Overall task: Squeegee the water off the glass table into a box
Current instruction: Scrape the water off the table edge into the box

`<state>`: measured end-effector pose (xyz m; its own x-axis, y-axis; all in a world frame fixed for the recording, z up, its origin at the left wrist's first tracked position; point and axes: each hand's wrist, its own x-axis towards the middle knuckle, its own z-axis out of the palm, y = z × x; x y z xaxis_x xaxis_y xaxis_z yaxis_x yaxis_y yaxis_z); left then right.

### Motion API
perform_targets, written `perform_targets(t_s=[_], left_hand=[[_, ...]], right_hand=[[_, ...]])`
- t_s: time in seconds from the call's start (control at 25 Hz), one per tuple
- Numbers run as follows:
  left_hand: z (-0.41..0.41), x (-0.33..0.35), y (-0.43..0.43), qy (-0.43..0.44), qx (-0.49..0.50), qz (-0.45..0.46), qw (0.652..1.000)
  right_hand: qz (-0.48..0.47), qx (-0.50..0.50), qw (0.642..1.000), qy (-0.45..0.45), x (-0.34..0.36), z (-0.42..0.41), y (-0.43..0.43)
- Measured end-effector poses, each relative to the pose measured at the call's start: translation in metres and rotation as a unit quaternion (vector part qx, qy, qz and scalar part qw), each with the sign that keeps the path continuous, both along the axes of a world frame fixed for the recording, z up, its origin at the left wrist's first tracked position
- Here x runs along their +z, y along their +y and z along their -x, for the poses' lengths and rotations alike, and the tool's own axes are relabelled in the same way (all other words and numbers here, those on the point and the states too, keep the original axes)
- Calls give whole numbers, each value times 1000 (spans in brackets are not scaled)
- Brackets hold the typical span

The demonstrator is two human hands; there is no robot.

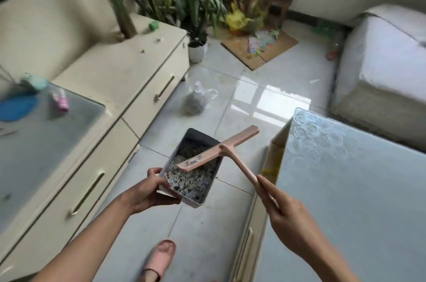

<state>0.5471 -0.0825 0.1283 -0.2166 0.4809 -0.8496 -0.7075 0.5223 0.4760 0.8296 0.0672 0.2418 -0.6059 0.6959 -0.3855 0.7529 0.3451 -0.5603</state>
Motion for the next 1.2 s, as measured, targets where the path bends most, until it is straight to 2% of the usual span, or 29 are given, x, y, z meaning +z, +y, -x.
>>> perform_targets(t_s=[0.24, 0.52, 0.72, 0.88, 1.08, 1.2], left_hand=[[77, 46, -92, 60, 44, -6, 997], [222, 71, -220, 97, 48, 39, 993], [313, 49, -268, 149, 68, 99, 981], [367, 16, -292, 154, 100, 103, 978], [392, -23, -301, 182, 130, 125, 967], [403, -41, -301, 193, 114, 138, 965]], right_hand=[[19, 21, 999, 28, 32, 87, -57], [40, 49, 997, 54, 44, 249, -150], [58, 66, 996, 23, 23, 341, -206], [59, 81, 995, -7, 4, 401, -235], [39, 89, 995, -27, -11, 446, -247], [34, 92, 995, -29, -18, 463, -245]])
